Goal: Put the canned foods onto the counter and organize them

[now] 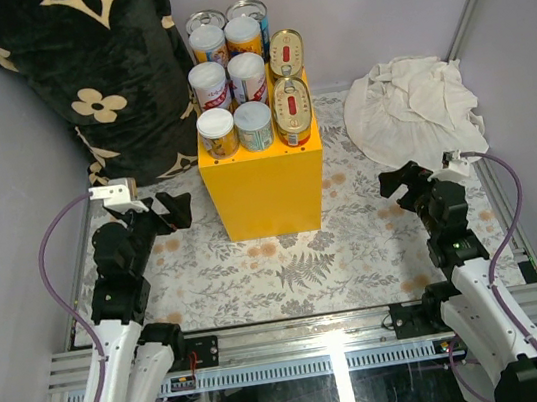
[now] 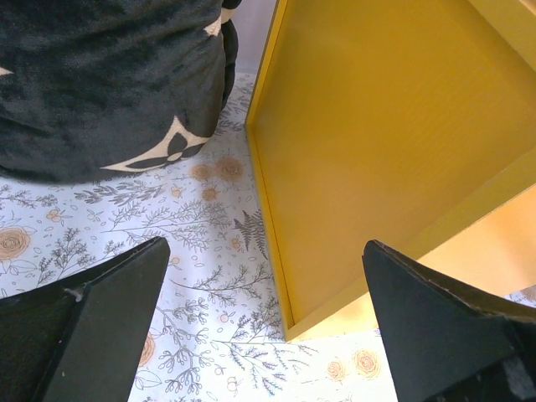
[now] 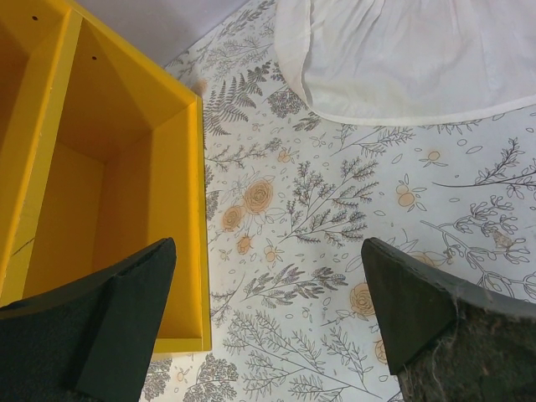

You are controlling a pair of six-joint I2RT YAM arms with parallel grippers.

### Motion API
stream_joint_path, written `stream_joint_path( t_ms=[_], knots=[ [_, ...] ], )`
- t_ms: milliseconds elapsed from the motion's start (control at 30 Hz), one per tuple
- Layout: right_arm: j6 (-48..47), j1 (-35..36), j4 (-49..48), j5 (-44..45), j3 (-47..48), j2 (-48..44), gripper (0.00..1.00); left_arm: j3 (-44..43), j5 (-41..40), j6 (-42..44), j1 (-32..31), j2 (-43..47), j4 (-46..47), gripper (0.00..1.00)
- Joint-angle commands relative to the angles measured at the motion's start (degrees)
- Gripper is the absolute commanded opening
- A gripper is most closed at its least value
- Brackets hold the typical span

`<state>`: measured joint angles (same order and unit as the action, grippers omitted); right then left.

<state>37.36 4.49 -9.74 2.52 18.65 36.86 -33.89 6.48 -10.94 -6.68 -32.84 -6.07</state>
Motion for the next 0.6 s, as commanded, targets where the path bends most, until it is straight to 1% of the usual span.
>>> stream_joint_path(
  t_ms=[0,300,567],
  knots=[
    [0.07,-0.10,-3.30,0.91,0.55,-0.16,0.99,-0.67,1.00,-0.32,0.31,0.17,3.17,1.00],
    [-0.01,-0.01,-4.97,0.30,0.16,0.49,0.99,-1.34,0.75,-0.22,0.35,-0.03,3.25,1.00],
    [-0.53,-0.01,-3.94,0.29,1.12,0.66,1.00,-0.64,0.65,-0.09,0.35,0.39,3.87,1.00]
  ],
)
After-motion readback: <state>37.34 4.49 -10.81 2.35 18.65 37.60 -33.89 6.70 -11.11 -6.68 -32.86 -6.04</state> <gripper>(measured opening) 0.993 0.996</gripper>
